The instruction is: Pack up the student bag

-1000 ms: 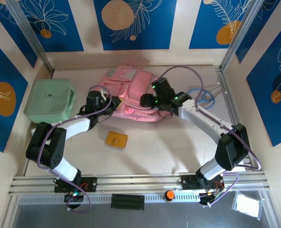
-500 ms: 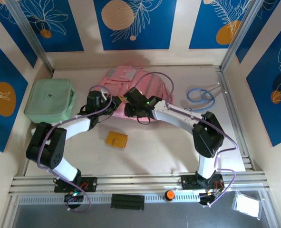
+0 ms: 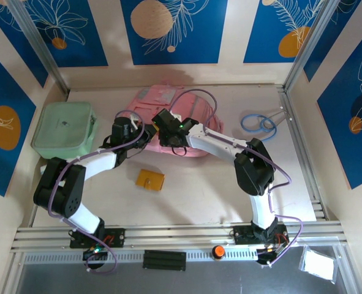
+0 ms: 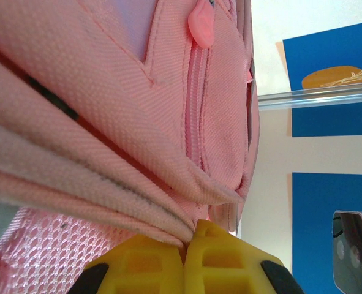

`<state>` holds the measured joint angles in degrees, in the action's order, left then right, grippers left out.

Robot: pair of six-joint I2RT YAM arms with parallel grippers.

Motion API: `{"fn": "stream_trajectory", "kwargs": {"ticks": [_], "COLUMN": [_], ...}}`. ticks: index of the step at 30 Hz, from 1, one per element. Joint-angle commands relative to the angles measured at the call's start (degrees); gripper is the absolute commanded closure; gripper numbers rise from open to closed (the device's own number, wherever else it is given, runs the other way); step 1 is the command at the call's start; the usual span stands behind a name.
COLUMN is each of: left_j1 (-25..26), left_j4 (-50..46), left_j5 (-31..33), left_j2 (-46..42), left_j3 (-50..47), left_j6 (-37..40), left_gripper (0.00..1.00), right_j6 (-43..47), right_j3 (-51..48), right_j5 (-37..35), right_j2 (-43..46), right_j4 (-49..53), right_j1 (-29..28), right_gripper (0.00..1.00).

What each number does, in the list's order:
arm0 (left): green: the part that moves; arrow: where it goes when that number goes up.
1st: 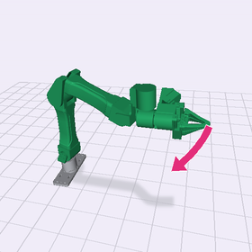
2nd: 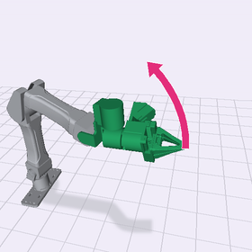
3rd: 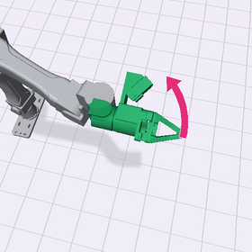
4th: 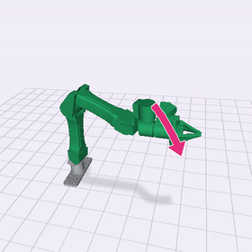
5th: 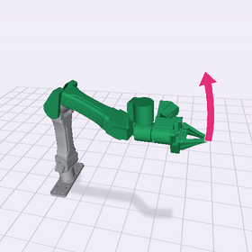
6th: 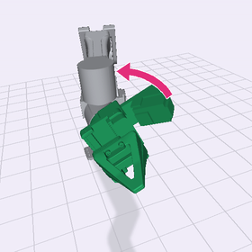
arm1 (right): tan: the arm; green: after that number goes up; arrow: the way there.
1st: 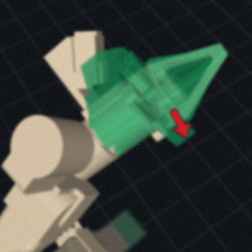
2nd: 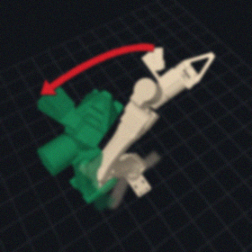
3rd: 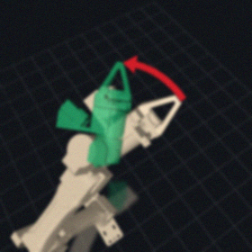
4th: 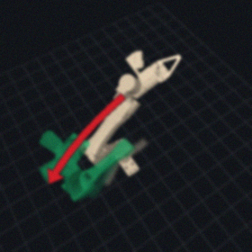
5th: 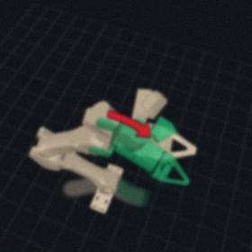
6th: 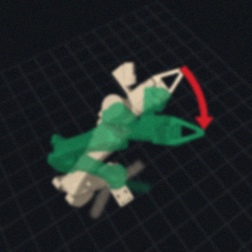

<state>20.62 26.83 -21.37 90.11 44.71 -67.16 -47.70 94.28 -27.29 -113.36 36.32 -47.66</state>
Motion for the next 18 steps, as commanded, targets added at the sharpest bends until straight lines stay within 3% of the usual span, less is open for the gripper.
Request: {"fn": "stream_trajectory", "kwargs": {"ticks": [1, 4, 18], "left_j1": [1.2, 1.2, 1.2], "left_j4": [3.7, 3.4, 3.0], "left_j5": [-2.6, -2.5, -2.3], "left_j2": [-0.9, -0.8, 0.0], "left_j3": [2.2, 2.5, 3.0], "left_j6": [0.8, 1.0, 1.2], "left_gripper": [1.00, 1.00, 1.00], "right_j6": [-0.8, 0.3, 6.0], "right_j3": [1.6, 0.9, -3.3], "right_j5": [-3.1, -3.5, -0.1], "right_j2": [-1.6, -0.9, 1.4], "right_j4": [3.3, 3.2, -2.0], "right_j1": [0.4, 0.4, 1.0], "right_gripper": [0.72, 0.80, 0.92]}}
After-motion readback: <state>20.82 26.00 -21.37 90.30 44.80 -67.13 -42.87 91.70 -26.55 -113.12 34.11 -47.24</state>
